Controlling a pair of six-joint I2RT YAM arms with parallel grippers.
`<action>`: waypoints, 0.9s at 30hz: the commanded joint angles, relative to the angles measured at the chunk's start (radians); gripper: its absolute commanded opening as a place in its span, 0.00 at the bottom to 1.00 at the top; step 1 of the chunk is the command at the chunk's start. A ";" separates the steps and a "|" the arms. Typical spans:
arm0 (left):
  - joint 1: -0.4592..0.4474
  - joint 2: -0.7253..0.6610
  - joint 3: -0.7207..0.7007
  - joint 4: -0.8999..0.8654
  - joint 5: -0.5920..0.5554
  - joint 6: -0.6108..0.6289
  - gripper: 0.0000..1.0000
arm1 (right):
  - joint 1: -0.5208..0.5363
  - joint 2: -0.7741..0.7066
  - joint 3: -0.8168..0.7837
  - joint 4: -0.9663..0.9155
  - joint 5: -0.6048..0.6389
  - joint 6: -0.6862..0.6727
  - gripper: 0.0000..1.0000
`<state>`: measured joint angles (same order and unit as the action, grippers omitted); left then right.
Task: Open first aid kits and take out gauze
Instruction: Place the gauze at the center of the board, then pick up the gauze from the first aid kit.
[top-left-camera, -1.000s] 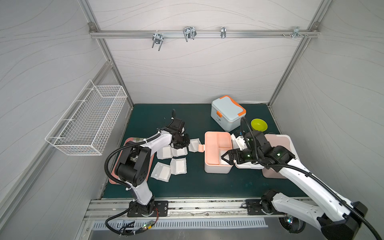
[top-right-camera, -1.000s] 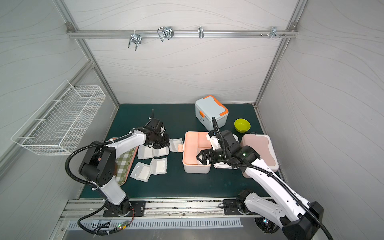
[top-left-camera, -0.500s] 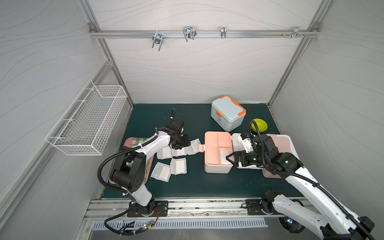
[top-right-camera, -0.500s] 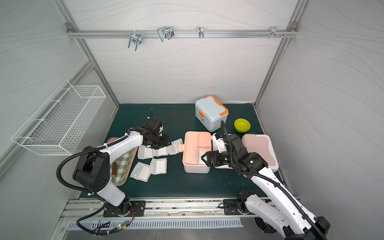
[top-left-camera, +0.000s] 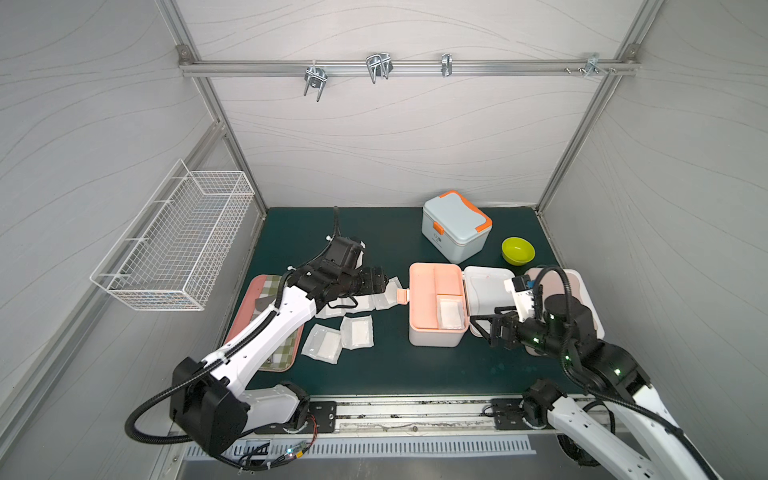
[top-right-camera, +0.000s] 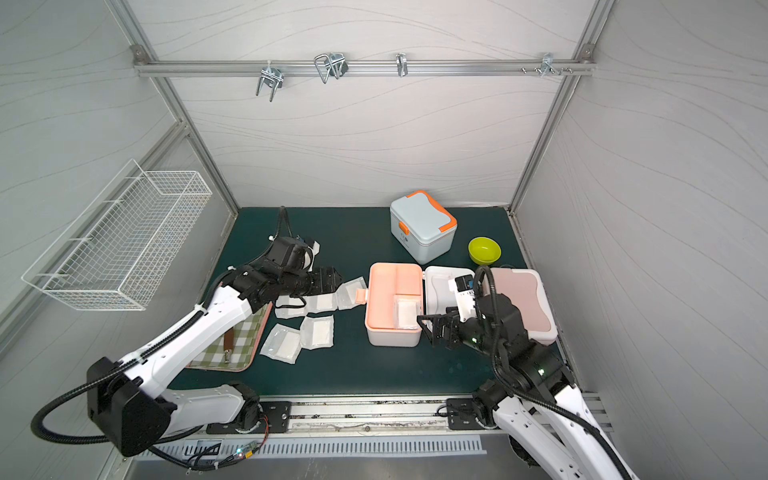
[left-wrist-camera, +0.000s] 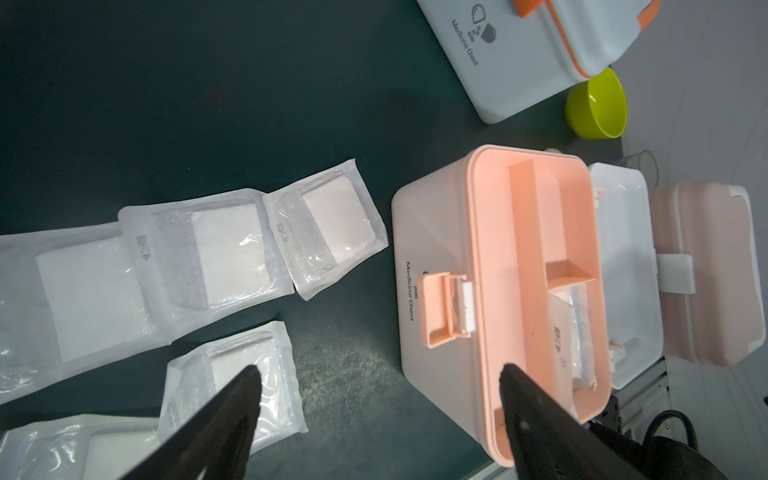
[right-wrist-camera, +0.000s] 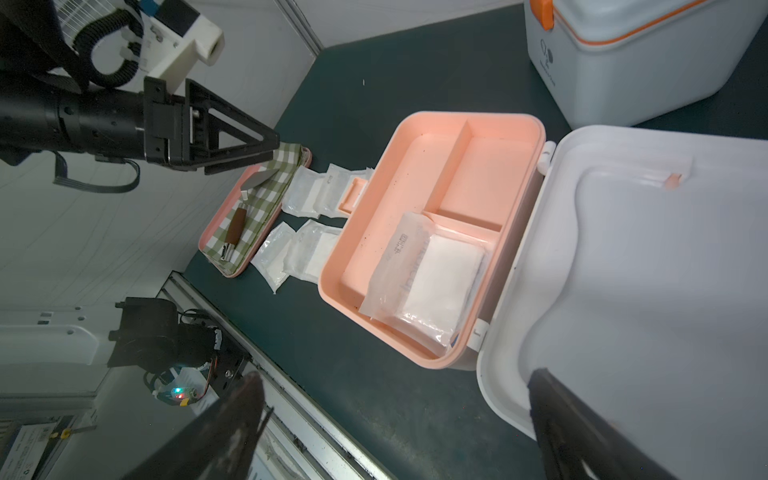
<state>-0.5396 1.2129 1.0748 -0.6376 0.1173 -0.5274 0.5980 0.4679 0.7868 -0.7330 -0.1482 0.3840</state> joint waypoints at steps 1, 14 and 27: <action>-0.029 -0.049 -0.028 0.024 -0.058 -0.005 0.92 | -0.005 -0.046 0.000 0.024 0.048 -0.016 0.99; -0.175 -0.100 -0.035 0.158 -0.163 -0.034 0.99 | -0.006 -0.093 -0.004 0.032 0.089 -0.022 0.99; -0.261 -0.169 -0.064 0.222 -0.210 -0.040 0.99 | -0.006 -0.121 0.011 0.015 0.103 -0.019 0.99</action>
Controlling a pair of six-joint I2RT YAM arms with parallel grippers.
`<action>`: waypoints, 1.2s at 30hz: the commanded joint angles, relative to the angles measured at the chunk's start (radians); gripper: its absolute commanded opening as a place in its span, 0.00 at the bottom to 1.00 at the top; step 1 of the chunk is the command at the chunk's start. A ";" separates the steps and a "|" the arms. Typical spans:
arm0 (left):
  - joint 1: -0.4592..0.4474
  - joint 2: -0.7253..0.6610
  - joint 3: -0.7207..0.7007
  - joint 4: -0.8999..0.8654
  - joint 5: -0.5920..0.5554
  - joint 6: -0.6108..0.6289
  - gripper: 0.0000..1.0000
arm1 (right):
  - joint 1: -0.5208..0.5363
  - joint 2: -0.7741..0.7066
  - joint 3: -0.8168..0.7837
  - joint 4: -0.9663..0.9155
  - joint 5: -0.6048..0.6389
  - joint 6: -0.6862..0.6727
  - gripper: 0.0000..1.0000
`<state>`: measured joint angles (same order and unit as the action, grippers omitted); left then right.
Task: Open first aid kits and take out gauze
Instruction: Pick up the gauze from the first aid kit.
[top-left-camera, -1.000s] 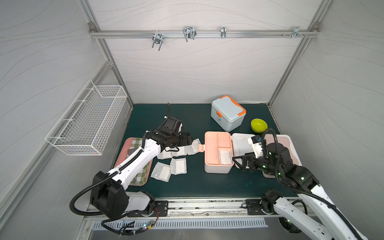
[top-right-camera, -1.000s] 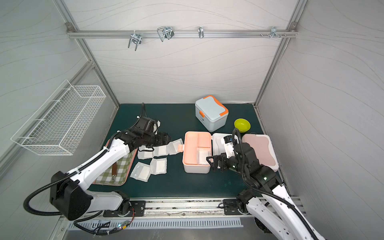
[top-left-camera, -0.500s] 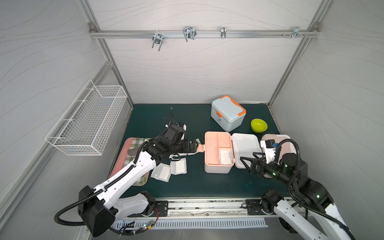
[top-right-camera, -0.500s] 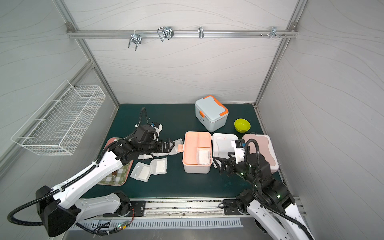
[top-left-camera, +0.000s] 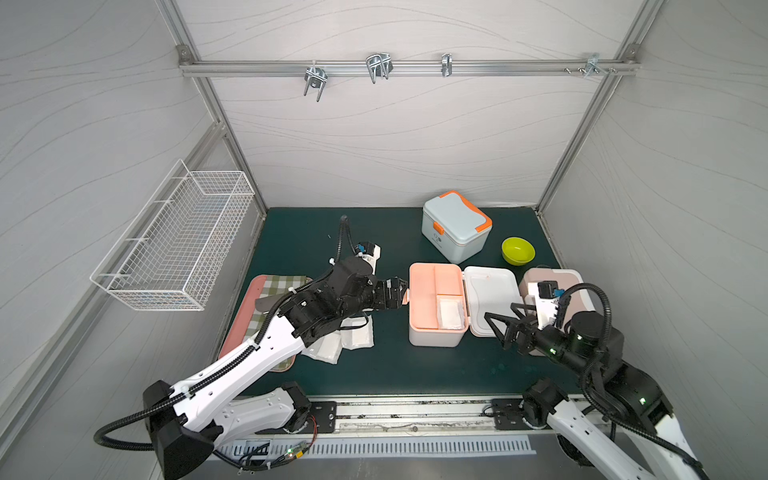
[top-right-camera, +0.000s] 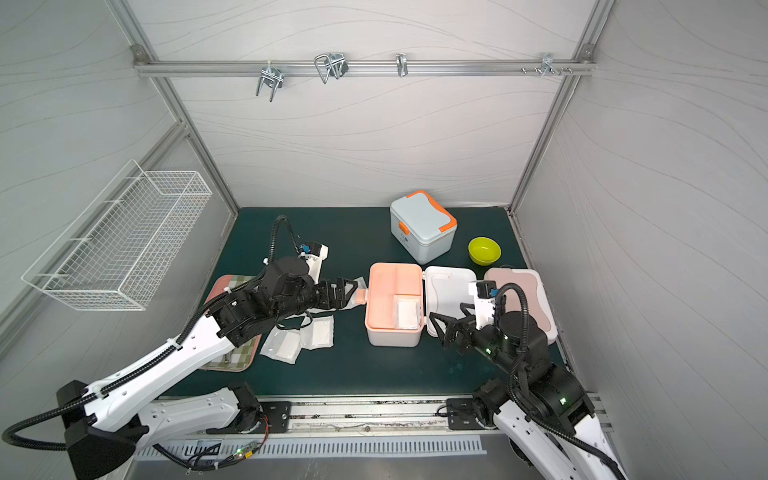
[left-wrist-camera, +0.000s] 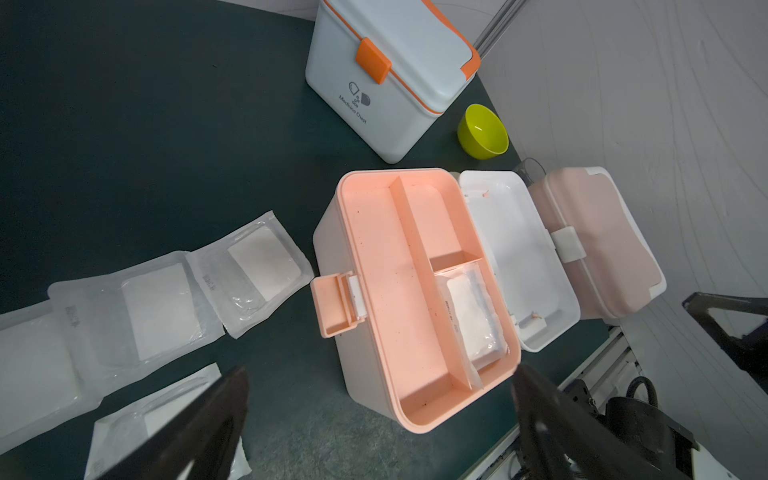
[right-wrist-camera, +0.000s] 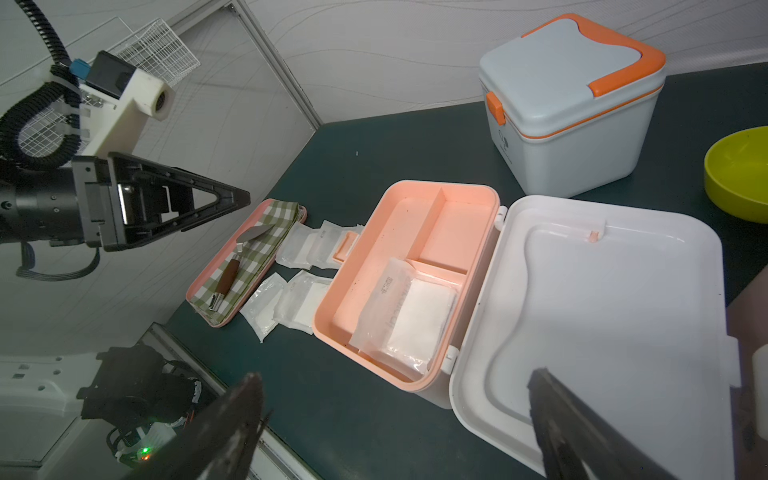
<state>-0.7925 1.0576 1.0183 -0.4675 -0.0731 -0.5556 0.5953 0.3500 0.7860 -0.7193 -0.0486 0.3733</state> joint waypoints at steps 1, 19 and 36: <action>-0.009 -0.013 -0.009 0.052 -0.015 -0.012 0.99 | -0.003 -0.001 0.016 -0.002 0.003 -0.003 0.99; -0.134 0.378 0.309 -0.202 0.006 -0.024 0.90 | -0.044 0.352 0.085 -0.119 0.089 0.076 0.99; -0.194 0.696 0.518 -0.322 0.046 -0.075 0.47 | -0.216 0.348 0.065 -0.082 -0.060 0.078 0.99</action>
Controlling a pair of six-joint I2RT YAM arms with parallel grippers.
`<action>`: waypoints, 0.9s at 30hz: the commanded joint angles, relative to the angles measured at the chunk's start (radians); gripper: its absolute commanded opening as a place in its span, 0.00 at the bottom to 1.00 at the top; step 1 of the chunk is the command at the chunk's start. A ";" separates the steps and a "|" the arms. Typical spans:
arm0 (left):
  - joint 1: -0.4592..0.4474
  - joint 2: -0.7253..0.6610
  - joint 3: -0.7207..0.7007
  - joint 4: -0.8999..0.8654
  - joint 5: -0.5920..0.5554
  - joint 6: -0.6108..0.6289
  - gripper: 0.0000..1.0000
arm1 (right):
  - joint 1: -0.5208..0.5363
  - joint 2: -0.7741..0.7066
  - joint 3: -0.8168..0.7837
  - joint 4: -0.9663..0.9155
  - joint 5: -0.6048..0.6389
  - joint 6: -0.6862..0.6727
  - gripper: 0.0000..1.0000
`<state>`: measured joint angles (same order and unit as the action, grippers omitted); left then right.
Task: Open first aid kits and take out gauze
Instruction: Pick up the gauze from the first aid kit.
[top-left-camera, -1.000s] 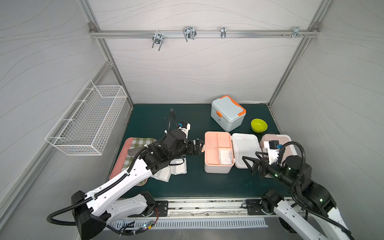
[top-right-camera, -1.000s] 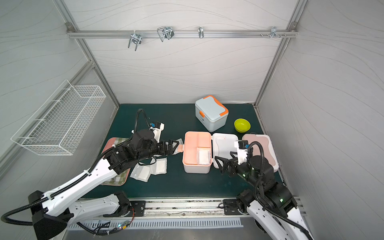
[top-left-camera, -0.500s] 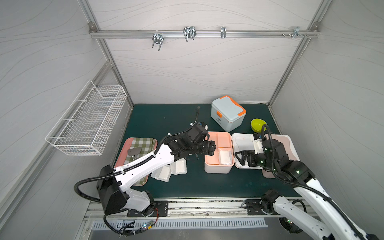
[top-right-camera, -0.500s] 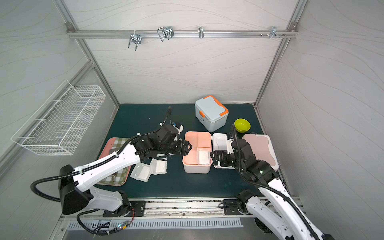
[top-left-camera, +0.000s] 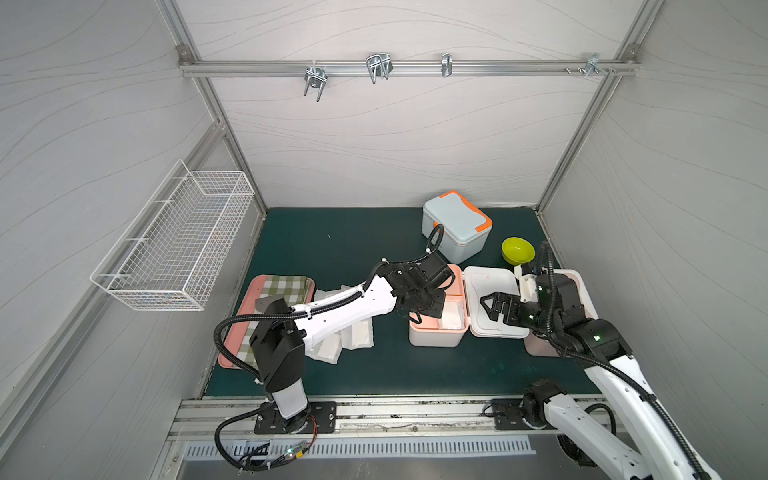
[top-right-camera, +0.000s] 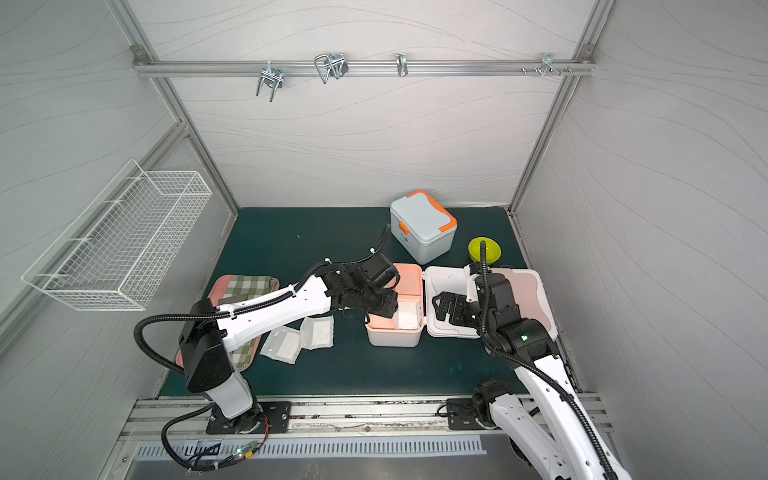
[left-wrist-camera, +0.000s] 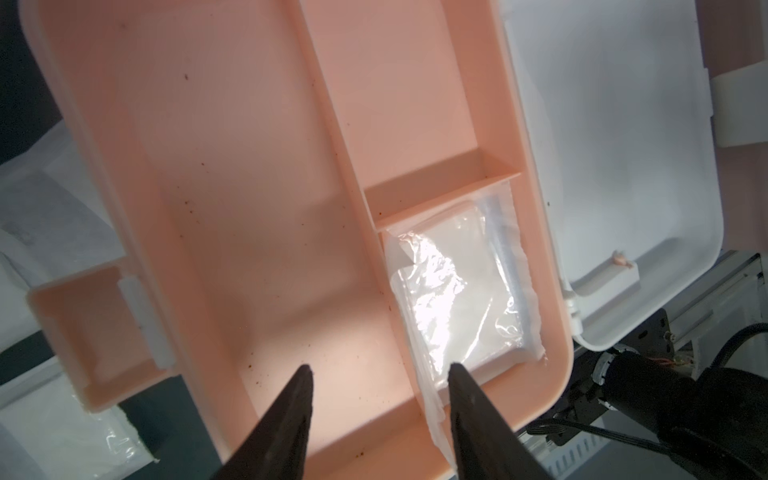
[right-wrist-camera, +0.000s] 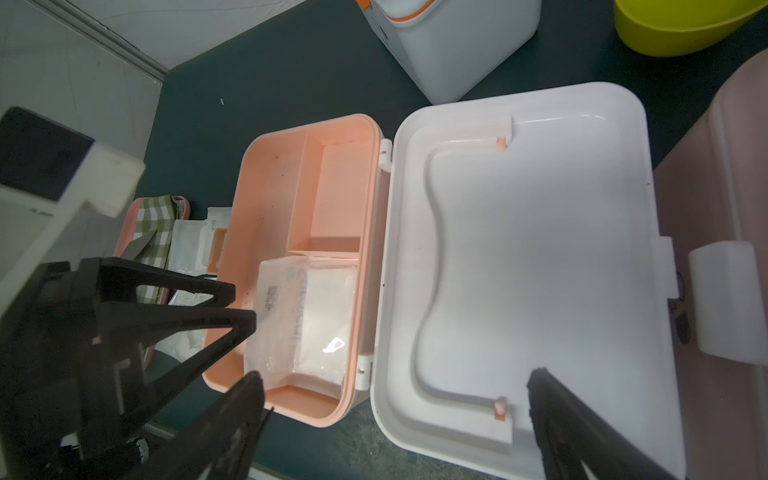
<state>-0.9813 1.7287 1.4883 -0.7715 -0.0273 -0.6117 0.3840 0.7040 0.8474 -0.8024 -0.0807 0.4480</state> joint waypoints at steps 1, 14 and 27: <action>-0.005 0.034 0.047 -0.016 0.002 -0.020 0.45 | -0.005 -0.008 0.004 0.003 -0.028 0.002 0.99; -0.003 0.106 0.121 -0.046 -0.005 -0.029 0.02 | -0.007 -0.019 -0.011 0.026 -0.047 0.001 0.99; 0.001 0.079 0.123 -0.064 -0.027 -0.039 0.00 | -0.016 -0.016 -0.017 0.035 -0.059 -0.002 0.99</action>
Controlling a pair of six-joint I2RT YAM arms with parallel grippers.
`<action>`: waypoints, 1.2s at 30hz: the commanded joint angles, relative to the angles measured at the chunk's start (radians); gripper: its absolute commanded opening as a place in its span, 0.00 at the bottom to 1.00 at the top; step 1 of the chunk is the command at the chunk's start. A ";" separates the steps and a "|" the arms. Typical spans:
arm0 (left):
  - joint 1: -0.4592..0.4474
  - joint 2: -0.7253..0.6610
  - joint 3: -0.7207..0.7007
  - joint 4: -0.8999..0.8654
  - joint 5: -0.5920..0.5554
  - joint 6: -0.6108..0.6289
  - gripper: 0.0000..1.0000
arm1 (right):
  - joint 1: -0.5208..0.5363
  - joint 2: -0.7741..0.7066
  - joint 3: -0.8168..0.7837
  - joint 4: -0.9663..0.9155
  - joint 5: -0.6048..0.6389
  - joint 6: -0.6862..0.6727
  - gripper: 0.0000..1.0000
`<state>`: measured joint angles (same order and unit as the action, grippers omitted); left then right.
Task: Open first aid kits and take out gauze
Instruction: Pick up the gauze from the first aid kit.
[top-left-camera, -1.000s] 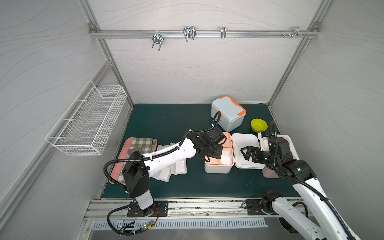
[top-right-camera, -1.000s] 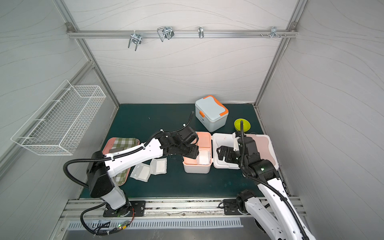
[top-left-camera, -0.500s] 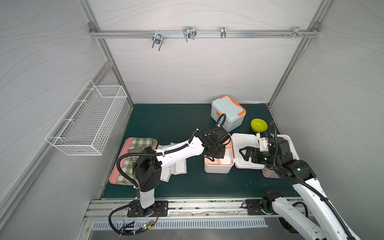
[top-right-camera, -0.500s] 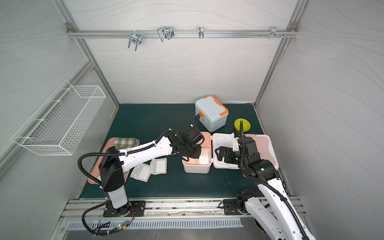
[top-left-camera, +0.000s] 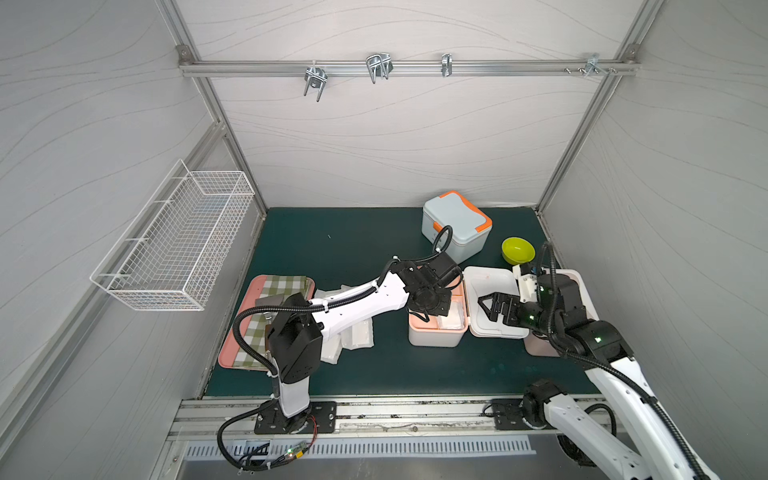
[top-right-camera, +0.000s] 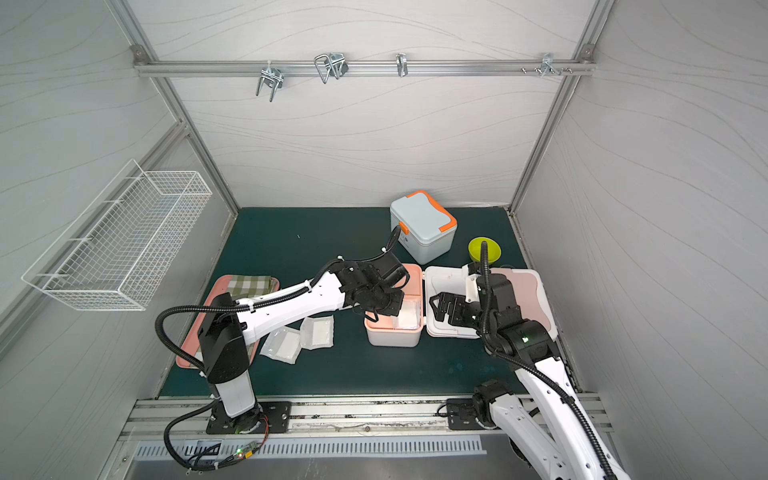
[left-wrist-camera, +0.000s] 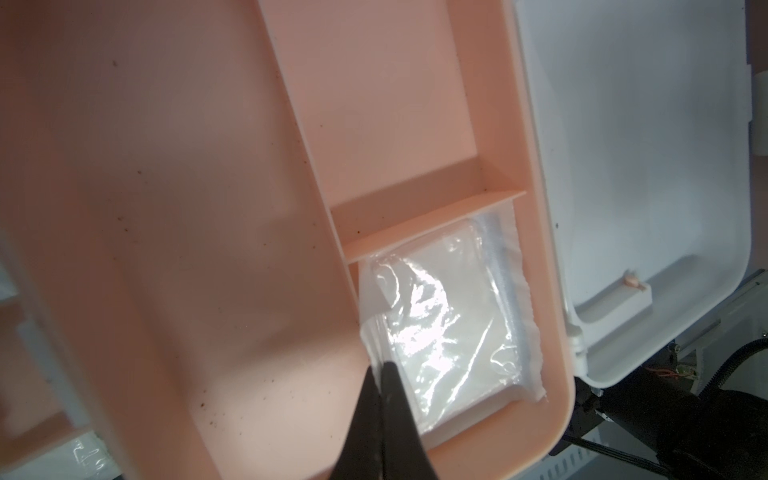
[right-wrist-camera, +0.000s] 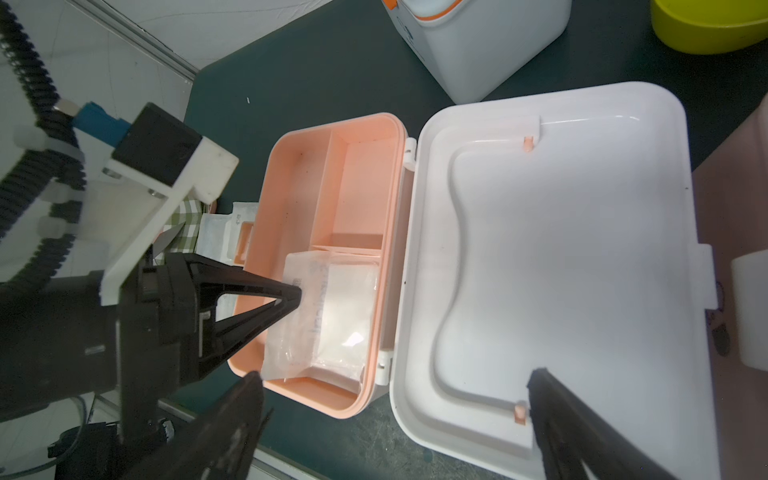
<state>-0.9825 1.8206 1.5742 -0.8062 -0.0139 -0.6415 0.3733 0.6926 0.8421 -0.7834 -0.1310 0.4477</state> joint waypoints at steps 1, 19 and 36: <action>0.002 -0.018 0.034 -0.027 -0.042 -0.012 0.00 | -0.006 -0.005 -0.011 0.017 -0.007 -0.001 0.99; 0.029 -0.176 -0.065 0.088 0.014 -0.021 0.00 | -0.031 -0.044 -0.021 0.034 -0.018 -0.020 0.99; 0.172 -0.608 -0.406 0.126 0.009 -0.022 0.00 | -0.007 -0.099 -0.072 0.162 -0.386 0.003 0.99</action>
<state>-0.8295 1.2675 1.2015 -0.6983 0.0113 -0.6514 0.3527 0.5869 0.7750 -0.6830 -0.4145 0.4294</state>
